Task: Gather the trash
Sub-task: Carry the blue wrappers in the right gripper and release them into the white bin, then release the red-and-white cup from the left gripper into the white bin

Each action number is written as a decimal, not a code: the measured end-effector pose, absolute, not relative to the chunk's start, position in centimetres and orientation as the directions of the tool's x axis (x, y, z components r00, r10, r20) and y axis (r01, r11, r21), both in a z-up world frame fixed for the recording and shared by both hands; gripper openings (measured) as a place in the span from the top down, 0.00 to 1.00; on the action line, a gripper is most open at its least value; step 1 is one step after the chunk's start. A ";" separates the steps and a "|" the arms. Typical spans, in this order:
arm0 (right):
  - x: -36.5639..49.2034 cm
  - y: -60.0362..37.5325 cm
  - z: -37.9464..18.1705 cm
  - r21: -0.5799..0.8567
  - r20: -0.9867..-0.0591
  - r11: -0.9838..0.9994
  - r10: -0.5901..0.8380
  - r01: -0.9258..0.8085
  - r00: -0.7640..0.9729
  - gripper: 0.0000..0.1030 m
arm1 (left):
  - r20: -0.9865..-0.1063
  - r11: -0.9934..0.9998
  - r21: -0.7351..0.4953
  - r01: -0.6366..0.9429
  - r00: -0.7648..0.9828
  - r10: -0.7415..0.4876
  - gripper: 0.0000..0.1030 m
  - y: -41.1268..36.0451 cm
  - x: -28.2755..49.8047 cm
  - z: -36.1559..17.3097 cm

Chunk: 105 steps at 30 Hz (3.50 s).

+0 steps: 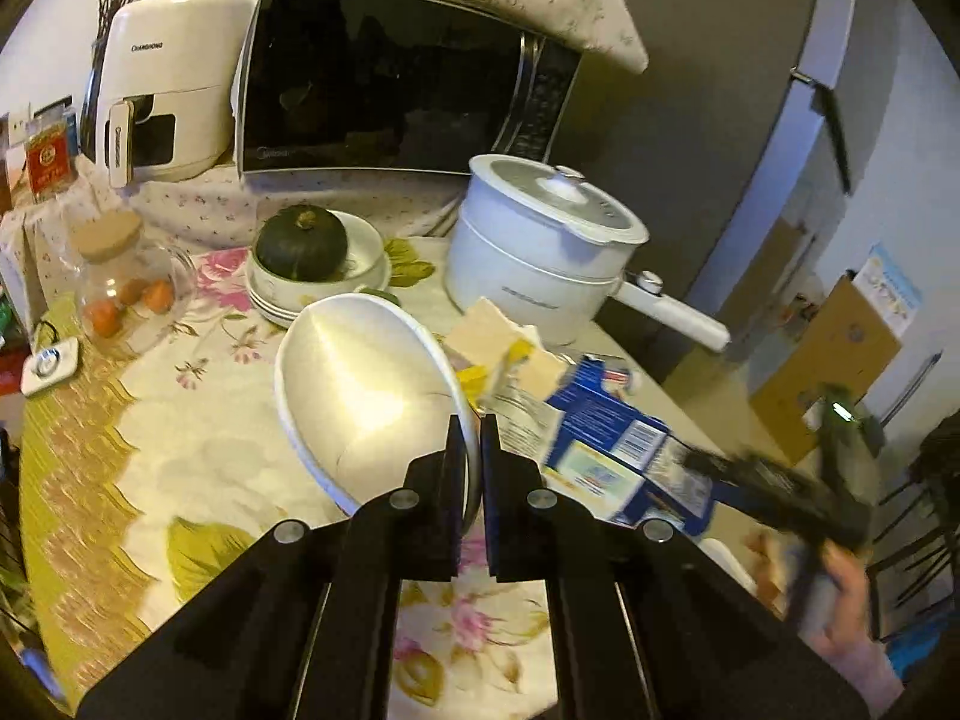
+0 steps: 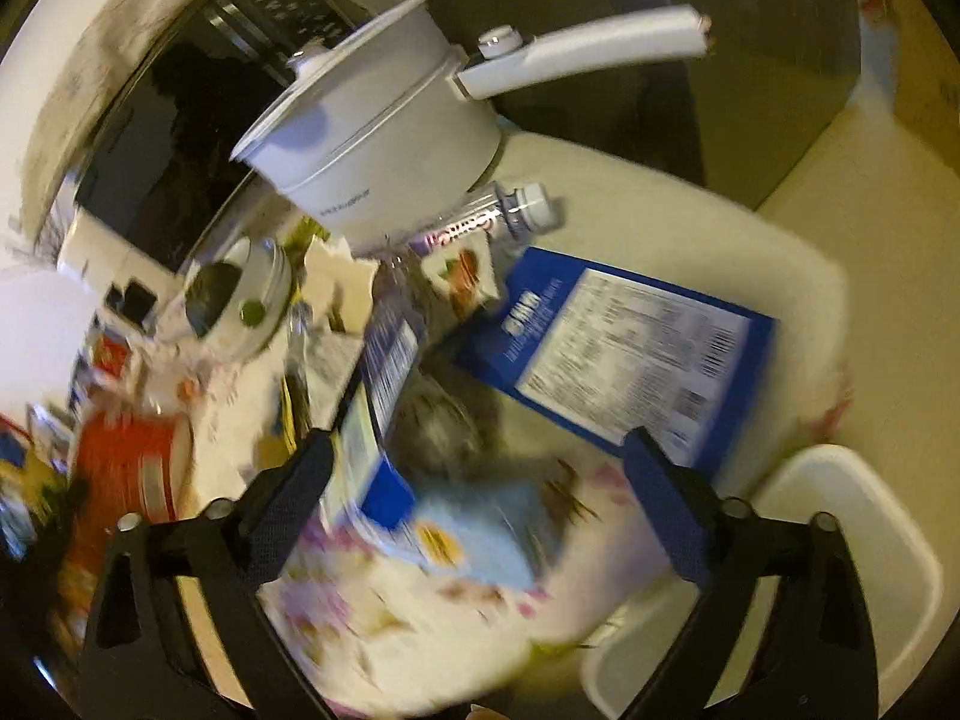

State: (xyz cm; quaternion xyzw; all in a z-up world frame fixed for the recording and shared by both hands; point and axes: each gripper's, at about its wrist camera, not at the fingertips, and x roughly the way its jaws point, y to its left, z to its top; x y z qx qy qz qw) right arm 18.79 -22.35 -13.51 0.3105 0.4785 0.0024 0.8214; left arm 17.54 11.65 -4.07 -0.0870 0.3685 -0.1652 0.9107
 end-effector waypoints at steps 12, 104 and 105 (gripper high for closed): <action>22.1 -21.5 -15.1 0.584 -0.753 0.763 0.383 0.277 0.534 0.86 | -0.630 0.916 -0.317 0.245 0.668 -0.396 0.95 11.3 16.1 -5.2; -9.7 -34.9 -8.8 0.061 -0.685 0.739 -0.458 0.671 0.567 0.07 | -0.696 0.775 -0.225 0.591 0.459 -0.552 0.23 -14.9 3.7 -6.5; -9.2 -34.5 -8.9 0.050 -0.689 0.750 -0.452 0.659 0.567 0.07 | -0.692 0.790 -0.203 0.578 0.486 -0.533 0.17 -14.3 3.9 -6.4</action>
